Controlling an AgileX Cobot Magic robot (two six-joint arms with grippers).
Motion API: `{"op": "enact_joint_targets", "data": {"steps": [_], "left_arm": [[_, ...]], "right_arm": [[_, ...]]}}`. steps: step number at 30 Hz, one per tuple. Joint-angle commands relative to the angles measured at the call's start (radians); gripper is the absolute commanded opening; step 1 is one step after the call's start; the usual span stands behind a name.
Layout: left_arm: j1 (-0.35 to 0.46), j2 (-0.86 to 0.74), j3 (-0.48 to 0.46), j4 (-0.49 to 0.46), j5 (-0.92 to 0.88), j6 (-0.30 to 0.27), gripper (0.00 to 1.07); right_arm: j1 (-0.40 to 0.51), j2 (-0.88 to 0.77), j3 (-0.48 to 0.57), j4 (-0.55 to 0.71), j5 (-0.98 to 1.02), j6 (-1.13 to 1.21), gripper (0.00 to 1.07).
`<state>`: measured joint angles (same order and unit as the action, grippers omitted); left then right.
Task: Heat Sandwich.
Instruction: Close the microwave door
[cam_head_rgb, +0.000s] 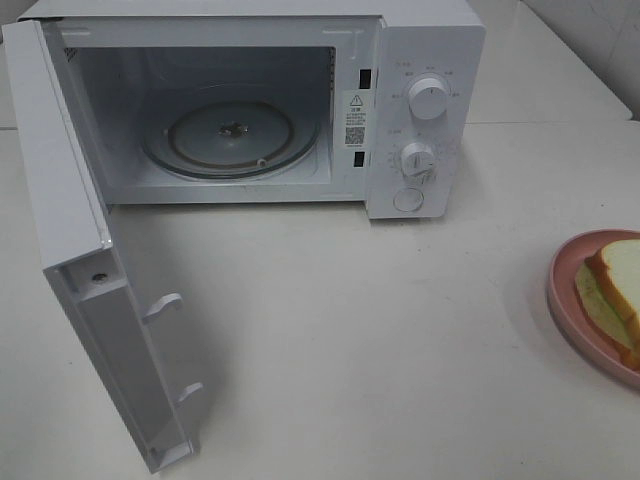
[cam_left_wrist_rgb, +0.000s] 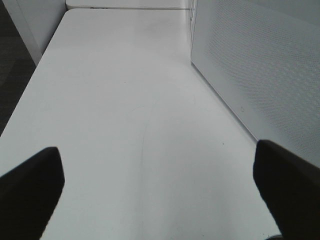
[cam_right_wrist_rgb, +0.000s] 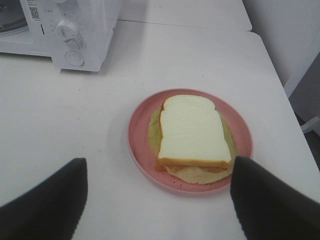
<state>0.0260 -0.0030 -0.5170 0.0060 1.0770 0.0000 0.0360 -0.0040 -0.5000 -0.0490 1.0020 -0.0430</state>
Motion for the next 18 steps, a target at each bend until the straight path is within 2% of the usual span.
{"op": "enact_joint_targets", "data": {"steps": [1, 18], "left_arm": [[0.003, -0.01, 0.001, 0.0, -0.01, 0.0, 0.98], [0.003, -0.01, 0.001, -0.001, -0.01, 0.0, 0.98]], "right_arm": [[-0.005, -0.026, 0.002, 0.005, -0.006, 0.001, 0.76], [-0.005, -0.026, 0.002, 0.005, -0.006, 0.001, 0.76]]}}
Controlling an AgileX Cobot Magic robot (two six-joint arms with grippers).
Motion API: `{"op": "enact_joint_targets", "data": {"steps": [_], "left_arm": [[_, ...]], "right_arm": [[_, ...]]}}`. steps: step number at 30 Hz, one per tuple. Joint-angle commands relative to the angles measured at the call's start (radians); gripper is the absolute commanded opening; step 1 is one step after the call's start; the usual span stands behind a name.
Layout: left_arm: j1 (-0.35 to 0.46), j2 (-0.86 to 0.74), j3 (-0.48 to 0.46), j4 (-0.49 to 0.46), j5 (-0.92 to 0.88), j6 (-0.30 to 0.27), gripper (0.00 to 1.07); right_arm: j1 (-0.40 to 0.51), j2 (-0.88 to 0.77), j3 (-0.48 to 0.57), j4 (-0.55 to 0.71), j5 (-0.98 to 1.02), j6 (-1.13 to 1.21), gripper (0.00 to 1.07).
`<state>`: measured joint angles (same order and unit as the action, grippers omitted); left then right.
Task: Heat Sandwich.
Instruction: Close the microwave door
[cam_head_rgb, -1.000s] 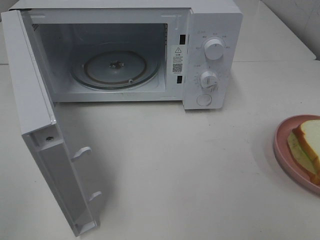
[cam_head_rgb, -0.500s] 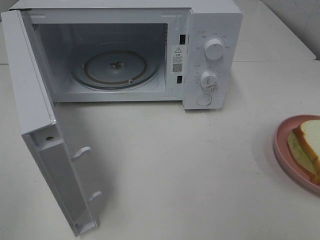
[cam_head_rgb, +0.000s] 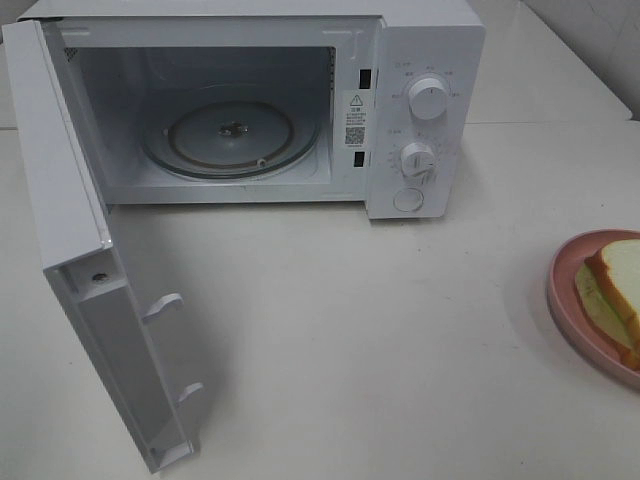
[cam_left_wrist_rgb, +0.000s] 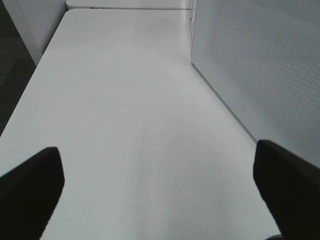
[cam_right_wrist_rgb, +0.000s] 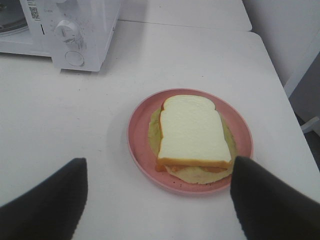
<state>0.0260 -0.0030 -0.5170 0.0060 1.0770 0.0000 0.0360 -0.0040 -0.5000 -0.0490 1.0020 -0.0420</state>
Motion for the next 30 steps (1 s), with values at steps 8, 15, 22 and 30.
{"op": "enact_joint_targets", "data": {"steps": [8, 15, 22, 30], "left_arm": [[0.003, 0.007, -0.015, -0.015, -0.019, 0.0, 0.98], [0.003, 0.103, -0.057, 0.003, -0.031, 0.0, 0.92], [0.003, 0.277, -0.057, -0.006, -0.129, 0.0, 0.61], [0.003, 0.419, -0.056, 0.005, -0.301, 0.0, 0.26]], "right_arm": [[-0.005, -0.026, 0.002, 0.005, -0.006, 0.0, 0.76], [-0.005, -0.026, 0.002, 0.005, -0.006, 0.0, 0.76], [-0.005, -0.026, 0.002, 0.005, -0.006, 0.0, 0.76], [-0.005, -0.026, 0.002, 0.005, -0.006, 0.0, 0.76]]}}
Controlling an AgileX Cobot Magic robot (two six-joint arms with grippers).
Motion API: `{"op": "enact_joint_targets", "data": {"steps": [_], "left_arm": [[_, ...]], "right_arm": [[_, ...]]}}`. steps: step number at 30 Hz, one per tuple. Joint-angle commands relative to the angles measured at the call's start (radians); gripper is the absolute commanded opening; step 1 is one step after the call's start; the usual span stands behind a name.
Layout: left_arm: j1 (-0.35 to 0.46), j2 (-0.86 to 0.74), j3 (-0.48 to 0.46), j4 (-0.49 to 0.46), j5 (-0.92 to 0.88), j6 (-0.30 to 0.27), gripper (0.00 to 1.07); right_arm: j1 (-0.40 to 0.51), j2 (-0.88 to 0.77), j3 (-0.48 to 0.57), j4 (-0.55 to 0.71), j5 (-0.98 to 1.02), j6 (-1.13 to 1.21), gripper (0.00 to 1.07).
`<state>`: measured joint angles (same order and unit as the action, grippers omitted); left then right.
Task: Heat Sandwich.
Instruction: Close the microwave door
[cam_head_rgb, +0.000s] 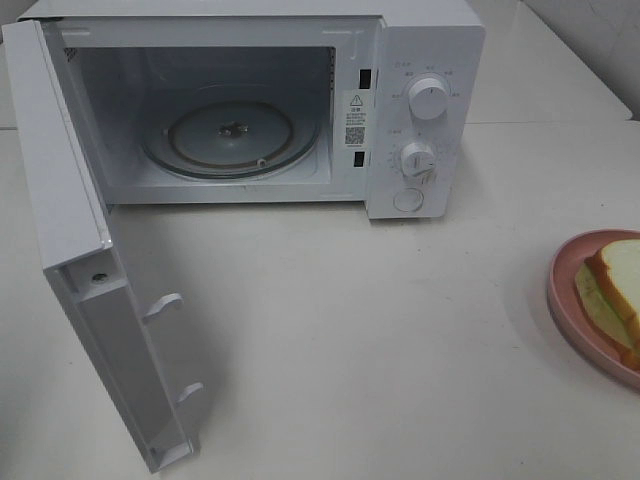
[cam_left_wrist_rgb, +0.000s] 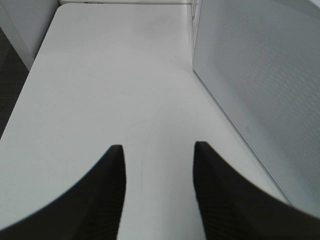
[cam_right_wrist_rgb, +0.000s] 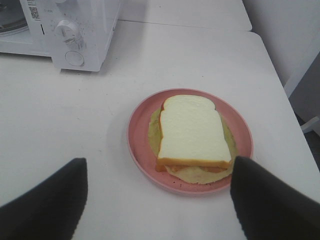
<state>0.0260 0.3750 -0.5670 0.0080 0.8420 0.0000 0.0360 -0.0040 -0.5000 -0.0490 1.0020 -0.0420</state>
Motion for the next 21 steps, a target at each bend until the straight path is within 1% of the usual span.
{"op": "enact_joint_targets", "data": {"steps": [1, 2, 3, 4, 5, 7, 11, 16, 17, 19, 20, 21], "left_arm": [[0.003, 0.062, -0.006, 0.003, -0.082, 0.0, 0.19], [0.003, 0.08, -0.006, 0.003, -0.093, 0.0, 0.14], [0.003, 0.08, -0.006, 0.003, -0.093, 0.0, 0.14], [0.003, 0.132, -0.006, 0.003, -0.123, 0.0, 0.02], [0.003, 0.152, -0.006, 0.003, -0.136, 0.0, 0.0], [0.003, 0.176, -0.006, 0.003, -0.154, 0.0, 0.0], [0.003, 0.309, -0.006, 0.002, -0.304, 0.0, 0.0], [0.003, 0.38, -0.006, 0.002, -0.389, 0.0, 0.0], [0.003, 0.425, -0.005, 0.002, -0.448, 0.0, 0.0], [0.003, 0.473, -0.004, 0.001, -0.511, 0.0, 0.0], [0.003, 0.514, 0.014, 0.001, -0.589, 0.0, 0.0], [0.003, 0.514, 0.014, 0.001, -0.589, 0.0, 0.0]], "right_arm": [[-0.005, -0.026, 0.002, 0.005, -0.006, 0.0, 0.76], [-0.005, -0.026, 0.002, 0.005, -0.006, 0.0, 0.76], [-0.005, -0.026, 0.002, 0.005, -0.006, 0.0, 0.76], [-0.005, -0.026, 0.002, 0.005, -0.006, 0.0, 0.76], [-0.005, -0.026, 0.002, 0.005, -0.006, 0.0, 0.76], [-0.005, -0.026, 0.002, 0.005, -0.006, 0.0, 0.76], [-0.005, -0.026, 0.002, 0.005, -0.006, 0.0, 0.76], [-0.005, -0.026, 0.002, 0.005, -0.006, 0.0, 0.76], [-0.005, -0.026, 0.002, 0.005, -0.006, 0.0, 0.76], [-0.005, -0.026, 0.002, 0.005, -0.006, 0.0, 0.76], [-0.005, -0.026, 0.002, 0.005, -0.006, 0.0, 0.76], [-0.005, -0.026, 0.002, 0.005, -0.006, 0.0, 0.76]]}}
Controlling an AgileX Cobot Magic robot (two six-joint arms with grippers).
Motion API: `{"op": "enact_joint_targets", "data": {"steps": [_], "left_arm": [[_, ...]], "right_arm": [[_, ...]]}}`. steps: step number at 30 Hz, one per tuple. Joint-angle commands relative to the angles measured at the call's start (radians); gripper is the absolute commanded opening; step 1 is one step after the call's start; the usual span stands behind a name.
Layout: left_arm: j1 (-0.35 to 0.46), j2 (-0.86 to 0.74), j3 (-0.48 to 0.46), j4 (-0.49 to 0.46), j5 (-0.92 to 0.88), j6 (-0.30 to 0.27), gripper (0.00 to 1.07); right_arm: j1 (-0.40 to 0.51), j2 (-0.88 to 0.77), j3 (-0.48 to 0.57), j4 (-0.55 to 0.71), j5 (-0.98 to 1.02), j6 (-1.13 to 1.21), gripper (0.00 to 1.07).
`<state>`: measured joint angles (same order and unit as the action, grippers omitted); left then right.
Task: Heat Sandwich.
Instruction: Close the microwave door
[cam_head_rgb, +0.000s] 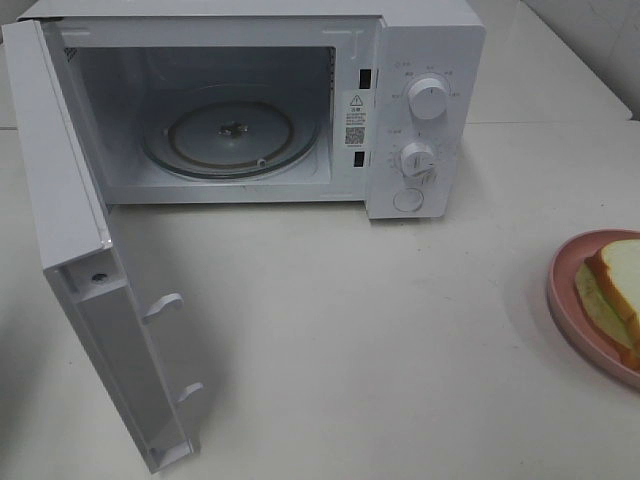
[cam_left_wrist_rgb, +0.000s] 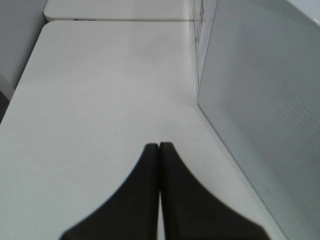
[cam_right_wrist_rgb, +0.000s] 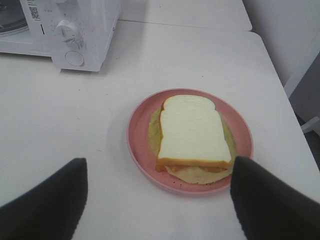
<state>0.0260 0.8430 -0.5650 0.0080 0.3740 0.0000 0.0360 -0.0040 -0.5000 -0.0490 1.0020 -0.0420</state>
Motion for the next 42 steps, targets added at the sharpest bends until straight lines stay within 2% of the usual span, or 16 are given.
{"op": "enact_joint_targets", "data": {"steps": [1, 4, 7, 9, 10, 13, 17, 18, 20, 23, 25, 27, 33, 35, 38, 42], "left_arm": [[0.003, 0.061, 0.025, 0.001, -0.163, 0.0, 0.0], [0.003, 0.127, 0.128, 0.001, -0.404, 0.0, 0.0], [0.003, 0.158, 0.179, 0.001, -0.521, 0.0, 0.0], [0.003, 0.213, 0.254, 0.002, -0.71, 0.0, 0.0], [0.003, 0.213, 0.254, 0.002, -0.71, 0.0, 0.0], [0.003, 0.293, 0.318, 0.011, -0.9, -0.006, 0.0], [0.003, 0.369, 0.321, 0.067, -0.949, -0.006, 0.0], [0.003, 0.413, 0.321, 0.137, -0.996, -0.018, 0.0], [0.003, 0.437, 0.32, 0.169, -1.024, -0.042, 0.0], [0.003, 0.518, 0.317, 0.262, -1.142, -0.132, 0.0], [0.003, 0.537, 0.317, 0.285, -1.178, -0.149, 0.0], [0.003, 0.583, 0.317, 0.362, -1.263, -0.186, 0.0], [0.003, 0.65, 0.304, 0.453, -1.344, -0.214, 0.0], [-0.004, 0.679, 0.278, 0.486, -1.343, -0.256, 0.0], [-0.029, 0.69, 0.263, 0.485, -1.342, -0.258, 0.0], [-0.097, 0.706, 0.238, 0.474, -1.333, -0.225, 0.0]], "right_arm": [[-0.005, -0.026, 0.002, 0.005, -0.006, 0.0, 0.76], [-0.005, -0.026, 0.002, 0.005, -0.006, 0.0, 0.76], [-0.005, -0.026, 0.002, 0.005, -0.006, 0.0, 0.76], [-0.005, -0.026, 0.002, 0.005, -0.006, 0.0, 0.76], [-0.005, -0.026, 0.002, 0.005, -0.006, 0.0, 0.76], [-0.005, -0.026, 0.002, 0.005, -0.006, 0.0, 0.76], [-0.005, -0.026, 0.002, 0.005, -0.006, 0.0, 0.76], [-0.005, -0.026, 0.002, 0.005, -0.006, 0.0, 0.76], [-0.005, -0.026, 0.002, 0.005, -0.006, 0.0, 0.76], [-0.005, -0.026, 0.002, 0.005, -0.006, 0.0, 0.76], [-0.005, -0.026, 0.002, 0.005, -0.006, 0.0, 0.76], [-0.005, -0.026, 0.002, 0.005, -0.006, 0.0, 0.76], [-0.005, -0.026, 0.002, 0.005, -0.006, 0.0, 0.76], [-0.005, -0.026, 0.002, 0.005, -0.006, 0.0, 0.76], [-0.005, -0.026, 0.002, 0.005, -0.006, 0.0, 0.76], [-0.005, -0.026, 0.002, 0.005, -0.006, 0.0, 0.76]]}}
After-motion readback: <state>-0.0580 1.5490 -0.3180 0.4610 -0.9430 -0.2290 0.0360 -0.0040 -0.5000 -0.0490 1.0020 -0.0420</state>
